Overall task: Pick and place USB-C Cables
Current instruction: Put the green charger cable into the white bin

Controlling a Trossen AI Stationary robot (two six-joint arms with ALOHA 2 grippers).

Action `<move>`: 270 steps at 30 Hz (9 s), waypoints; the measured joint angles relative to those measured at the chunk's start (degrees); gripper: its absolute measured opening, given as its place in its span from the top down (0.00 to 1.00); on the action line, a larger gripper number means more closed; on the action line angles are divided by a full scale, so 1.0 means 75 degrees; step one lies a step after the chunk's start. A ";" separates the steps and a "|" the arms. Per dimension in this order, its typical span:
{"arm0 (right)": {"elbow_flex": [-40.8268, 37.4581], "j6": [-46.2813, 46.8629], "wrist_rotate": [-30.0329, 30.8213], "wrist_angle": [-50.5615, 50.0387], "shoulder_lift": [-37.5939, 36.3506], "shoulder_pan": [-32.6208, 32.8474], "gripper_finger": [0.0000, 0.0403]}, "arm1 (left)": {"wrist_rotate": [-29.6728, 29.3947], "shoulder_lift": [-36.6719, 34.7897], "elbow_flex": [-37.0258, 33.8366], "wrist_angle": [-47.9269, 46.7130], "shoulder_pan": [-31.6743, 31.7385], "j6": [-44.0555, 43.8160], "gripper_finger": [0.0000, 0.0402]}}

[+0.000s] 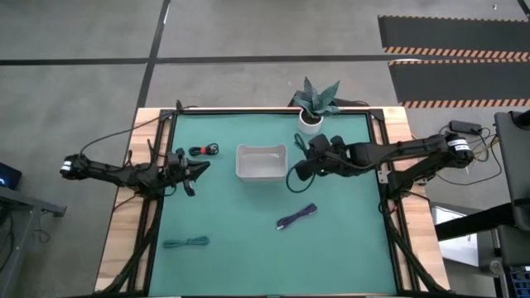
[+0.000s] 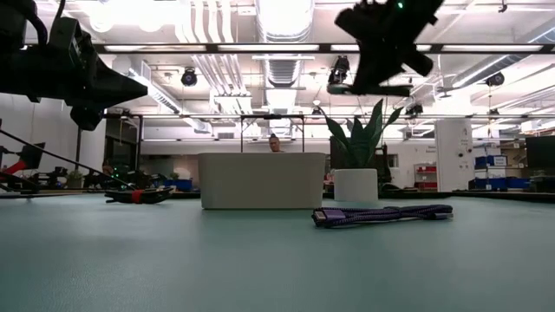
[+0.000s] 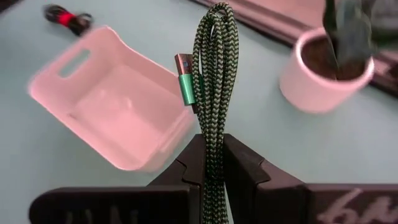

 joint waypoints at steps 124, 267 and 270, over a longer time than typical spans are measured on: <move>0.6724 -0.8233 -0.4639 -0.1582 0.5386 -0.1670 0.93 | -0.0105 0.0050 -0.0006 0.0000 0.0000 0.0006 0.98; 0.3658 -0.6914 -0.5624 0.1670 0.5770 -0.2334 0.93 | -0.0198 0.0052 0.0000 0.0000 0.0000 0.0006 0.98; 0.3658 -0.6922 -0.5626 0.1670 0.5770 -0.2334 0.93 | -0.0198 0.0050 0.0000 -0.0002 0.0000 0.0006 0.98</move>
